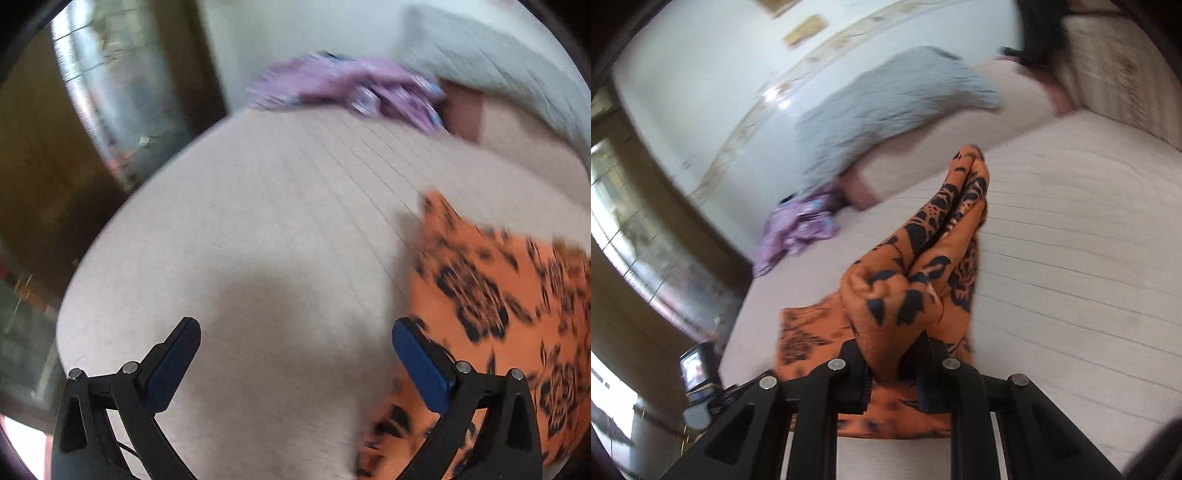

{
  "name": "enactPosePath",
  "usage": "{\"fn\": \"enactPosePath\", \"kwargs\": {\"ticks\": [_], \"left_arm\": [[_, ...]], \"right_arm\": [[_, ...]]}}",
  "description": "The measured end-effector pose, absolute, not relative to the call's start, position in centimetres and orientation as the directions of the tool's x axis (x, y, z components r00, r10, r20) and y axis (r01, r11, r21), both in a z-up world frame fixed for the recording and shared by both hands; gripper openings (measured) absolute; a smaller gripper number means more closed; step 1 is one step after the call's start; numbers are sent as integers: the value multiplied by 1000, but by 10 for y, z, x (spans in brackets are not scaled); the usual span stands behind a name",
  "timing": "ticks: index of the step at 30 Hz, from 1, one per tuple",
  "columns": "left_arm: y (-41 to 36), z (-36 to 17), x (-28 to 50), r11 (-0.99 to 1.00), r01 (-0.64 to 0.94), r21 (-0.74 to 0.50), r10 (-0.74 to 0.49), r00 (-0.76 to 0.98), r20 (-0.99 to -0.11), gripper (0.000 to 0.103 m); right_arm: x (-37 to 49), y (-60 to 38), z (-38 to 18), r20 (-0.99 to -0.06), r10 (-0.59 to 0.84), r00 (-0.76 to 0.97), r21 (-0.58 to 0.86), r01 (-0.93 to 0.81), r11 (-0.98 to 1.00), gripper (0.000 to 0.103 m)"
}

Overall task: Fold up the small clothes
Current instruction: 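Fold the lifted side over the top's body with the right gripper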

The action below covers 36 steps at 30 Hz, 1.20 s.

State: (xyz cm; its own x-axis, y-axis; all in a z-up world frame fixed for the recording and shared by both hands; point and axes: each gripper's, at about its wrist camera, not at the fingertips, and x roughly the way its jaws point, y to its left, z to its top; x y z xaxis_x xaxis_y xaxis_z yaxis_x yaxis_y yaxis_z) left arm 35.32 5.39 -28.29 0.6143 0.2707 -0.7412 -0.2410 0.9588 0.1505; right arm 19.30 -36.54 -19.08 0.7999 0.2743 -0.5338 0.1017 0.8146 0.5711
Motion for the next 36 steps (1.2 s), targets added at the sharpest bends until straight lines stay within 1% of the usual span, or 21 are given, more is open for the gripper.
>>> {"fn": "enactPosePath", "kwargs": {"ticks": [4, 6, 9, 12, 13, 14, 15, 16, 17, 18, 20, 21, 23, 25, 26, 27, 28, 30, 31, 33, 36], "left_arm": [[88, -278, 341, 914, -367, 171, 368, 580, -727, 103], [106, -278, 337, 909, -389, 150, 365, 570, -736, 103], [127, -277, 327, 902, -401, 160, 385, 579, -719, 103], [143, -275, 321, 905, -409, 116, 365, 609, -704, 103], [148, -274, 317, 906, -411, 102, 358, 616, -702, 103], [154, -273, 314, 910, -408, 80, 342, 625, -702, 103], [156, -272, 310, 915, -401, 48, 316, 637, -703, 103], [159, -271, 308, 923, -384, -3, 271, 656, -705, 103], [156, -269, 302, 927, -374, -32, 245, 667, -703, 103], [155, -266, 301, 934, -349, -77, 199, 686, -700, 103], [146, -260, 298, 949, -285, -137, 121, 728, -675, 103], [141, -257, 297, 954, -248, -167, 79, 749, -658, 103], [124, -247, 290, 965, -151, -213, -13, 788, -616, 103], [99, -237, 282, 978, -25, -205, -98, 816, -570, 103], [89, -235, 280, 981, 8, -192, -116, 819, -562, 103], [74, -235, 277, 984, 60, -169, -145, 819, -556, 103], [65, -236, 277, 984, 88, -156, -161, 814, -558, 103], [43, -242, 277, 984, 142, -109, -179, 794, -582, 103], [33, -246, 279, 986, 153, -62, -160, 787, -595, 103], [19, -256, 285, 991, 125, 57, -62, 779, -624, 103], [12, -291, 304, 973, 83, 214, 103, 676, -730, 103]], "right_arm": [[214, -312, -176, -514, 364, 777, 589, 11, 808, 19], [225, -280, -178, -509, 420, 751, 609, -30, 793, 19], [240, -231, -197, -531, 495, 688, 624, -78, 777, 18], [260, -188, -237, -586, 576, 569, 647, -98, 756, 19], [267, -173, -258, -631, 590, 504, 646, -79, 759, 21], [270, -166, -275, -656, 596, 464, 653, -47, 756, 23], [268, -166, -283, -641, 610, 466, 672, -41, 739, 25], [264, -171, -283, -595, 634, 494, 698, -72, 712, 27], [261, -176, -281, -565, 662, 493, 718, -102, 689, 36], [259, -182, -279, -535, 706, 463, 748, -128, 651, 55], [252, -197, -273, -476, 772, 421, 797, -166, 581, 77], [246, -207, -267, -465, 772, 434, 794, -182, 580, 77], [230, -234, -254, -469, 715, 519, 744, -204, 637, 77], [217, -264, -250, -460, 671, 582, 726, -190, 661, 76], [215, -275, -252, -472, 643, 603, 718, -161, 678, 72], [214, -288, -255, -491, 612, 620, 708, -126, 695, 62], [215, -299, -260, -511, 584, 631, 698, -91, 710, 58], [219, -314, -268, -533, 546, 647, 692, -39, 721, 36], [221, -319, -272, -531, 537, 656, 694, -28, 720, 36], [227, -316, -279, -546, 524, 654, 680, -20, 733, 36], [229, -306, -294, -593, 509, 624, 653, 2, 758, 35]]}}
